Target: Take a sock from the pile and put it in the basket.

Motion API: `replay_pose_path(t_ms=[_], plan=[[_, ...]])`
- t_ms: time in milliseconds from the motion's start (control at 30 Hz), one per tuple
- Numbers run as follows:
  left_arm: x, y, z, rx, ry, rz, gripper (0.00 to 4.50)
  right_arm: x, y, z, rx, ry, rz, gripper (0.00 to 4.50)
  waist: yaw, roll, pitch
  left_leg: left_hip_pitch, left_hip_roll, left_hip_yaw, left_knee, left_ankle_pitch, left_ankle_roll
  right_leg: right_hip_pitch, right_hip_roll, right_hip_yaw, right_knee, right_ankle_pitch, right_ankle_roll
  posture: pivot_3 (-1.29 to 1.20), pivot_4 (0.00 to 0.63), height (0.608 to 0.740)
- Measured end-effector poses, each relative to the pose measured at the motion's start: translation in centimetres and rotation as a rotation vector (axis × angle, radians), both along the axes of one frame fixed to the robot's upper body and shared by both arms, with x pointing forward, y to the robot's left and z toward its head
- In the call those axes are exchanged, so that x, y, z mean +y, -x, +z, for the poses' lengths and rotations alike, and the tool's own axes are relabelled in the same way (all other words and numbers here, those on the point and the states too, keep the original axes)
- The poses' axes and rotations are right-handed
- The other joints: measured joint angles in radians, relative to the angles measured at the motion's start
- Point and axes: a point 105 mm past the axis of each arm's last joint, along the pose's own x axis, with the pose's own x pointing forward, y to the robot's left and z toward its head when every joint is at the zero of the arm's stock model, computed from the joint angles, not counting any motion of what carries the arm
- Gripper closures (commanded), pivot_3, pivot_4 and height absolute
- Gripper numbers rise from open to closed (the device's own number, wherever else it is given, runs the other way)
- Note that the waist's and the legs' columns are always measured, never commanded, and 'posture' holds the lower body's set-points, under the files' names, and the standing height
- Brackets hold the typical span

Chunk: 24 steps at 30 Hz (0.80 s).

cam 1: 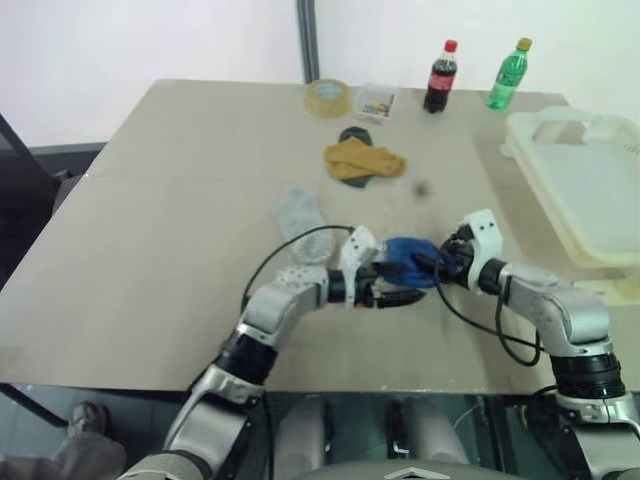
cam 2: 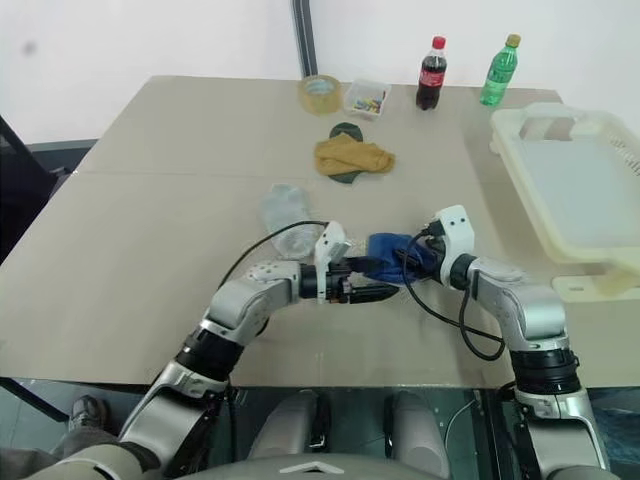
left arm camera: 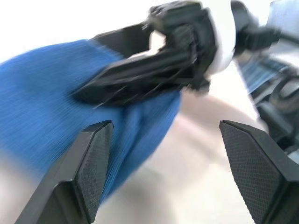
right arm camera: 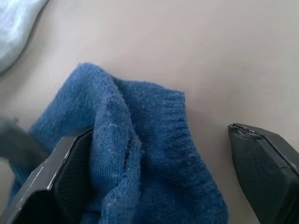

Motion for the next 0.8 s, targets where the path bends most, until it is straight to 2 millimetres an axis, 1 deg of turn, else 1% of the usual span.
replay_pose_path(t_ms=[33, 67, 100, 133, 167, 233, 267, 367, 400, 433, 500, 567, 600, 700, 733, 767, 800], plan=[[0.6, 0.1, -0.1, -0.006, -0.015, 0.004, 0.61, 0.0, 0.1, 0.0, 0.005, 0.009, 0.021, 0.05, -0.003, 0.000, 0.000, 0.000, 0.000, 0.000, 0.000, 0.000, 0.000, 0.000, 0.000, 0.000, 0.000, 0.000, 0.000, 0.00, 0.150, 0.740], [1.7, 0.4, -0.3, -0.019, -0.042, 0.010, 0.61, 0.1, 0.2, -0.1, 0.013, 0.018, 0.056, 0.29, -0.005, 0.000, 0.000, 0.000, 0.000, 0.001, 0.000, 0.000, 0.000, 0.000, -0.001, 0.001, 0.000, 0.000, -0.001, 0.00, 0.150, 0.740], [2.1, 0.5, -0.3, -0.023, -0.052, 0.012, 0.61, 0.0, 0.2, -0.1, 0.017, 0.020, 0.066, 0.56, -0.006, 0.000, 0.000, 0.000, 0.000, 0.001, 0.000, 0.000, 0.000, 0.000, -0.001, 0.001, 0.000, 0.001, -0.002, 0.00, 0.150, 0.740], [2.9, 0.7, -0.2, -0.039, -0.072, 0.019, 0.61, 0.1, 0.3, 0.0, 0.024, 0.028, 0.098, 0.84, -0.007, 0.000, 0.000, 0.000, 0.000, 0.001, -0.001, 0.000, 0.000, 0.000, -0.001, 0.001, -0.001, 0.001, -0.002, 0.00, 0.150, 0.740], [3.4, 0.9, -0.1, -0.053, -0.076, 0.023, 0.61, 0.1, 0.5, -0.2, 0.033, 0.040, 0.126, 1.39, -0.007, 0.000, 0.000, 0.000, 0.000, 0.001, -0.002, 0.000, 0.000, 0.000, -0.001, 0.002, -0.002, 0.001, -0.002, 0.00, 0.150, 0.740], [3.7, 1.1, 0.5, -0.084, -0.063, 0.022, 0.61, 0.7, 0.8, -0.4, 0.042, 0.050, 0.186, 2.32, -0.006, 0.000, 0.000, -0.001, 0.000, 0.000, -0.003, 0.000, 0.000, 0.000, -0.001, 0.004, -0.003, 0.002, -0.002, 0.00, 0.150, 0.740], [3.6, 1.2, 0.8, -0.100, -0.056, 0.016, 0.61, 1.0, 0.9, -0.5, 0.042, 0.051, 0.211, 2.71, -0.006, 0.000, 0.000, -0.001, 0.000, 0.000, -0.003, 0.000, 0.000, 0.000, -0.001, 0.004, -0.004, 0.002, -0.001, 0.00, 0.150, 0.740], [3.4, 1.8, 1.3, -0.146, -0.035, -0.006, 0.61, 1.7, 1.4, -0.5, 0.039, 0.051, 0.278, 4.28, -0.006, 0.000, 0.000, -0.001, 0.000, 0.001, -0.003, -0.001, 0.001, 0.000, -0.001, 0.004, -0.005, 0.002, -0.001, 0.00, 0.150, 0.740], [3.4, 1.8, 1.5, -0.158, -0.031, -0.007, 0.61, 1.7, 1.4, -0.5, 0.037, 0.054, 0.284, 4.44, -0.006, 0.000, 0.000, -0.001, 0.000, 0.001, -0.003, -0.001, 0.001, 0.000, -0.001, 0.004, -0.005, 0.002, -0.001, 0.00, 0.150, 0.740], [3.4, 1.7, 1.7, -0.172, -0.025, -0.007, 0.61, 1.6, 1.5, -0.5, 0.038, 0.055, 0.289, 4.49, -0.005, 0.000, 0.000, -0.001, 0.000, 0.001, -0.003, -0.001, 0.001, 0.000, -0.001, 0.004, -0.005, 0.002, -0.001, 0.00, 0.150, 0.740], [3.4, 1.6, 2.0, -0.194, -0.015, -0.002, 0.61, 1.6, 1.5, -0.4, 0.034, 0.050, 0.290, 4.49, -0.005, 0.000, 0.000, -0.001, 0.000, 0.001, -0.003, -0.001, 0.001, 0.000, -0.001, 0.004, -0.005, 0.002, -0.001, 0.00, 0.150, 0.740], [3.1, 1.4, 2.5, -0.217, 0.016, 0.013, 0.61, 1.4, 1.5, -0.1, 0.027, 0.006, 0.267, 4.49, -0.001, 0.000, 0.000, -0.001, 0.000, 0.001, -0.003, -0.001, 0.001, 0.000, -0.001, 0.004, -0.006, 0.002, -0.001, 0.00, 0.150, 0.740], [2.9, 1.4, 2.7, -0.225, 0.027, 0.018, 0.61, 1.3, 1.4, 0.0, 0.026, -0.033, 0.242, 4.49, 0.000, 0.000, 0.000, -0.002, 0.000, 0.001, -0.003, -0.001, 0.001, 0.000, -0.001, 0.004, -0.006, 0.003, 0.000, 0.00, 0.150, 0.740], [1.8, 0.7, 3.8, -0.265, 0.083, 0.053, 0.61, 1.3, 0.7, 0.6, 0.039, -0.244, 0.108, 4.49, 0.001, 0.001, 0.002, -0.002, 0.000, 0.002, -0.003, -0.001, 0.001, -0.001, -0.001, 0.005, -0.006, 0.004, 0.002, 0.00, 0.150, 0.740], [1.2, 0.5, 4.3, -0.284, 0.107, 0.068, 0.61, 1.0, 0.4, 1.2, 0.029, -0.317, 0.058, 4.49, 0.003, 0.002, 0.004, -0.002, 0.000, 0.002, -0.003, -0.001, 0.001, -0.001, -0.001, 0.005, -0.006, 0.004, 0.003, 0.00, 0.150, 0.740], [0.6, 0.1, 5.0, -0.310, 0.133, 0.089, 0.61, 0.4, -0.4, 2.8, -0.007, -0.400, -0.007, 4.49, 0.005, 0.004, 0.005, -0.002, -0.001, 0.003, -0.003, -0.001, 0.001, -0.001, -0.001, 0.006, -0.006, 0.005, 0.004, 0.00, 0.150, 0.740], [0.4, 0.0, 5.3, -0.323, 0.138, 0.097, 0.61, -0.2, -0.8, 3.8, -0.038, -0.427, -0.039, 4.49, 0.006, 0.004, 0.006, -0.003, -0.001, 0.004, -0.003, -0.001, 0.001, -0.001, -0.001, 0.006, -0.006, 0.005, 0.004, 0.00, 0.150, 0.740]])
